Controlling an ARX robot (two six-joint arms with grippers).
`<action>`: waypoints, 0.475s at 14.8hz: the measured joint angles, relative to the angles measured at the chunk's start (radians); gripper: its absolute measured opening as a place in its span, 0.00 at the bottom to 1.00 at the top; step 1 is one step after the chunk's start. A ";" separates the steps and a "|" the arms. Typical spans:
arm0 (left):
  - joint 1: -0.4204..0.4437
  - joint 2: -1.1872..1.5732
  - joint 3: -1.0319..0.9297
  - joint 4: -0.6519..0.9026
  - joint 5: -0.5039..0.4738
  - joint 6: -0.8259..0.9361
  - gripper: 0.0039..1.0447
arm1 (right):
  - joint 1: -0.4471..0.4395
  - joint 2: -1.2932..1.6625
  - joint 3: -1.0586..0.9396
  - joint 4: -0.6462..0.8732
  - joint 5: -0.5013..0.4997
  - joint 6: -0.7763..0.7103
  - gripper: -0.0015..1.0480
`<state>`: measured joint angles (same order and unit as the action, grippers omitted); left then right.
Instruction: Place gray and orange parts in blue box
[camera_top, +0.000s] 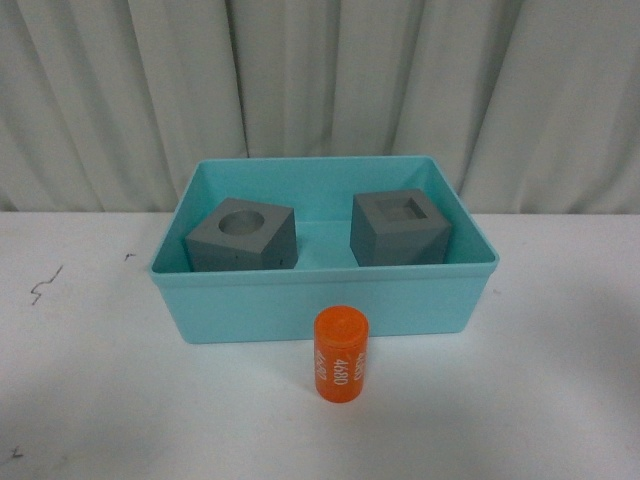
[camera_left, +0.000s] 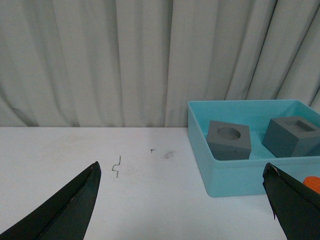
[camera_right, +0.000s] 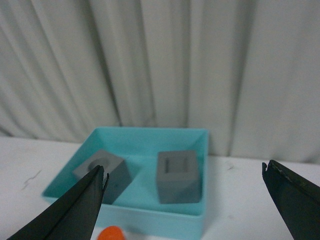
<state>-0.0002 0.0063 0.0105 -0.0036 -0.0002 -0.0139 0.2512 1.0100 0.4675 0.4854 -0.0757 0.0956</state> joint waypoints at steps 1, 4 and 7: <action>0.000 0.000 0.000 0.000 0.000 0.000 0.94 | 0.026 0.167 0.101 -0.048 -0.035 0.053 0.94; 0.000 0.000 0.000 0.000 0.000 0.000 0.94 | 0.098 0.565 0.374 -0.244 -0.134 0.167 0.94; 0.000 0.000 0.000 0.000 0.000 0.000 0.94 | 0.144 0.739 0.519 -0.407 -0.155 0.177 0.94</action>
<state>-0.0002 0.0067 0.0105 -0.0036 0.0002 -0.0139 0.3950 1.7485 0.9867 0.0784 -0.2306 0.2729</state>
